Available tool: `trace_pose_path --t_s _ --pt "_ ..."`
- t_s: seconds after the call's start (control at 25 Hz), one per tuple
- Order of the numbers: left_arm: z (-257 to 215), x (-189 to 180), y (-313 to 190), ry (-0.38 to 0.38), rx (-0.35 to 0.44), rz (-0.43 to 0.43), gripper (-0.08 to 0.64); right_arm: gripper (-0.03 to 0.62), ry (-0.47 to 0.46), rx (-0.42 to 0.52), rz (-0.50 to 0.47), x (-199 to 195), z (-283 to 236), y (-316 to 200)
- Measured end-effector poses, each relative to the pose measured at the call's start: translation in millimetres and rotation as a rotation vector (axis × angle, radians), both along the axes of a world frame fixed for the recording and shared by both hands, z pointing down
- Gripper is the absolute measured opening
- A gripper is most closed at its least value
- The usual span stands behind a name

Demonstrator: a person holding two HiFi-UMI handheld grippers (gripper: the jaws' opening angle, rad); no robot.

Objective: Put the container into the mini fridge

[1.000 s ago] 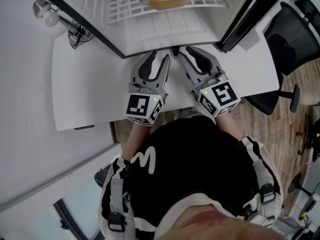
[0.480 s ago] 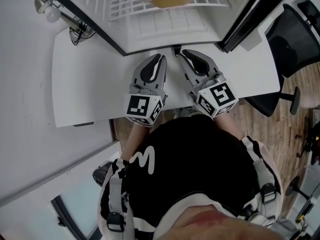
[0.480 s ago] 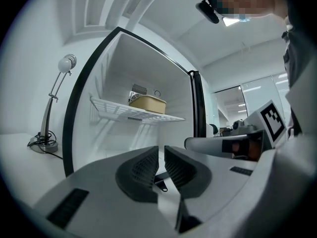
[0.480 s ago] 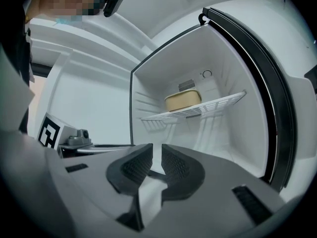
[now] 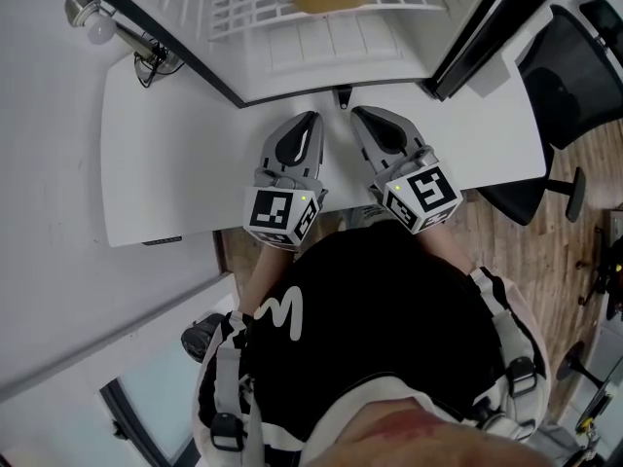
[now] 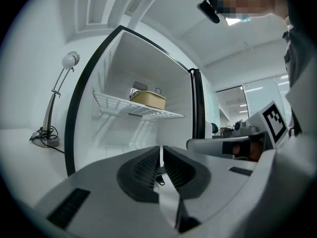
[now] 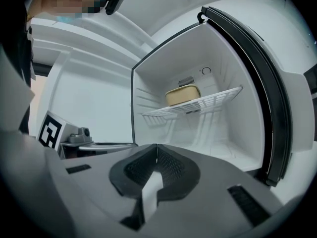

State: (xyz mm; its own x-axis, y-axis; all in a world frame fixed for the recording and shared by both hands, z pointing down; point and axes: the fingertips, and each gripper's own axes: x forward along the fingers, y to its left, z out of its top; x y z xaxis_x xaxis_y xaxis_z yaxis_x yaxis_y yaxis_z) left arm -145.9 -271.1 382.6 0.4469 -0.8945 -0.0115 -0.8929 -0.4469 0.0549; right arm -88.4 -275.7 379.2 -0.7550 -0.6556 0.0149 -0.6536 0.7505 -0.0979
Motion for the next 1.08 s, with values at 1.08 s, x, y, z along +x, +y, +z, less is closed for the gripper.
trace_pose_path --t_s 1.08 --pt "-2 2 12 0.018 -0.002 -0.008 0.026 0.011 0.018 -0.008 0.004 2 7 11"
